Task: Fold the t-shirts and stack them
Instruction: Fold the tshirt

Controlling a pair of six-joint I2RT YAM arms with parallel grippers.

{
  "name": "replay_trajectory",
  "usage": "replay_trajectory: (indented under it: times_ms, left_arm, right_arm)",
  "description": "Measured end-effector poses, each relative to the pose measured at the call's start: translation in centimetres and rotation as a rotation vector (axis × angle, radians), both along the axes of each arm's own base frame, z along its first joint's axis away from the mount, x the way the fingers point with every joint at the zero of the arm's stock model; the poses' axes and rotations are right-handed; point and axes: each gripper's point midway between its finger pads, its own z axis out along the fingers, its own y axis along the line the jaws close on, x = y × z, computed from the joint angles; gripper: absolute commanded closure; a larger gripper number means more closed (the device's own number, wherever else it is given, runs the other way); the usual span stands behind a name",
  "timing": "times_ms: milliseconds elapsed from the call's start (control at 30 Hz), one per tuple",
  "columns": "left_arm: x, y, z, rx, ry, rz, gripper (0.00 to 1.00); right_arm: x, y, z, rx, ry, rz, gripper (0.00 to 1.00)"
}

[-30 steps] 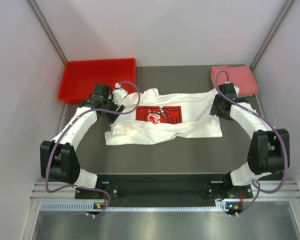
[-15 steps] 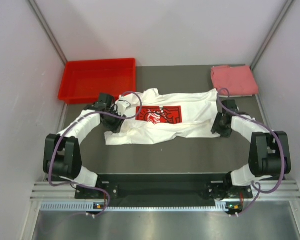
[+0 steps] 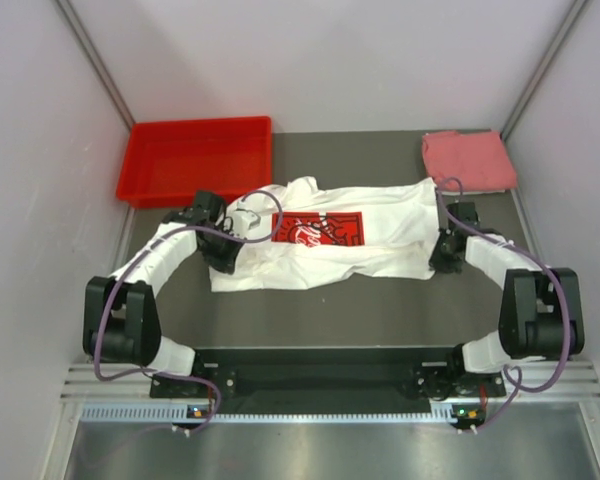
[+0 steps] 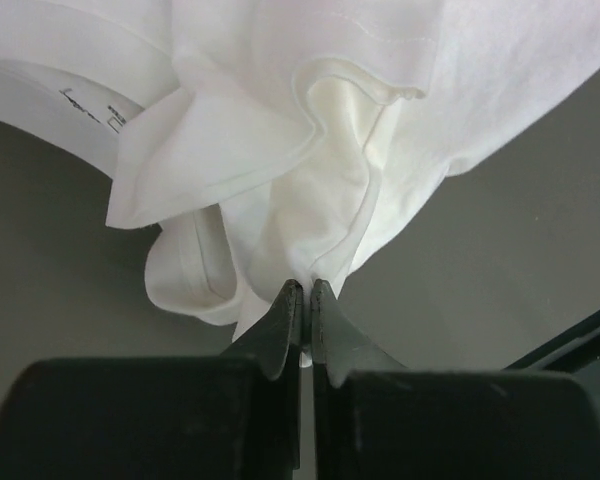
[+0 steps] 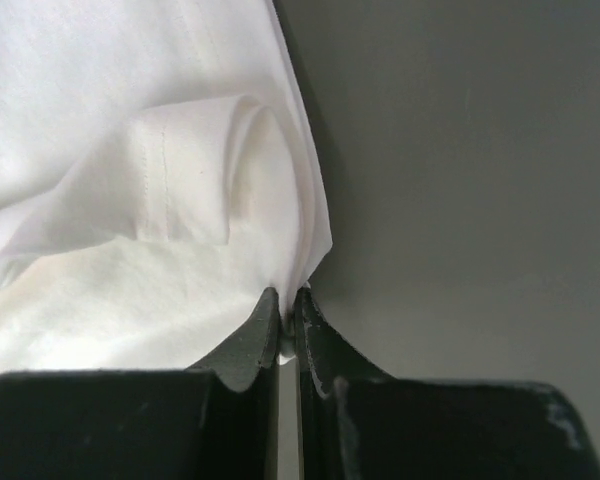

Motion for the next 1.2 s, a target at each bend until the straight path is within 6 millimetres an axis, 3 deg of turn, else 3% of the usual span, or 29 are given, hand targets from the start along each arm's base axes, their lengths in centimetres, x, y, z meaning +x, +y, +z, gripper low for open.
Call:
replay_trajectory:
  times_ms: [200,367,533,633,700,733,767,800,833,1033,1200]
  left_arm:
    - [-2.4,2.0,0.9,0.049,0.004,-0.051,1.0]
    - [-5.5,4.1,1.8,0.119,0.049,-0.146,1.0]
    - [-9.1,4.9,0.3,0.141,0.17,-0.26,1.0]
    - [-10.0,5.1,-0.8,0.145,0.214,-0.287,0.93]
    - [-9.9,5.2,-1.0,0.149,0.215,-0.29,0.8]
    - [-9.8,5.2,-1.1,0.152,0.21,-0.292,0.68]
    - [-9.6,5.3,-1.1,0.155,0.203,-0.292,0.6]
    - [-9.5,5.3,-1.1,0.159,0.199,-0.29,0.45]
    - [-9.4,5.5,-1.2,0.168,0.196,-0.287,0.36]
    - [-8.5,6.5,-0.3,0.209,0.176,-0.25,0.31]
    - [-5.3,6.8,1.4,0.189,0.06,-0.195,0.32]
  right_arm:
    - [-2.1,-0.7,1.0,0.0,0.041,-0.023,1.0]
    - [-4.6,-1.0,1.3,-0.001,0.117,-0.024,1.0]
    - [-6.2,-0.7,1.4,0.015,0.172,-0.012,1.0]
    - [-6.8,-0.5,1.1,0.024,0.19,-0.009,1.0]
    - [-7.3,-0.4,0.9,0.028,0.207,-0.008,0.98]
    - [-7.4,-0.4,0.8,0.028,0.211,-0.008,0.72]
    - [-7.4,-0.4,0.8,0.029,0.213,-0.011,0.53]
    - [-7.5,-0.5,0.8,0.027,0.217,-0.011,0.49]
    - [-7.6,-0.6,0.8,0.02,0.22,-0.01,0.47]
    - [-7.6,-1.9,1.8,-0.042,0.181,-0.035,0.49]
    - [-4.7,-0.7,7.6,-0.03,-0.121,-0.008,0.5]
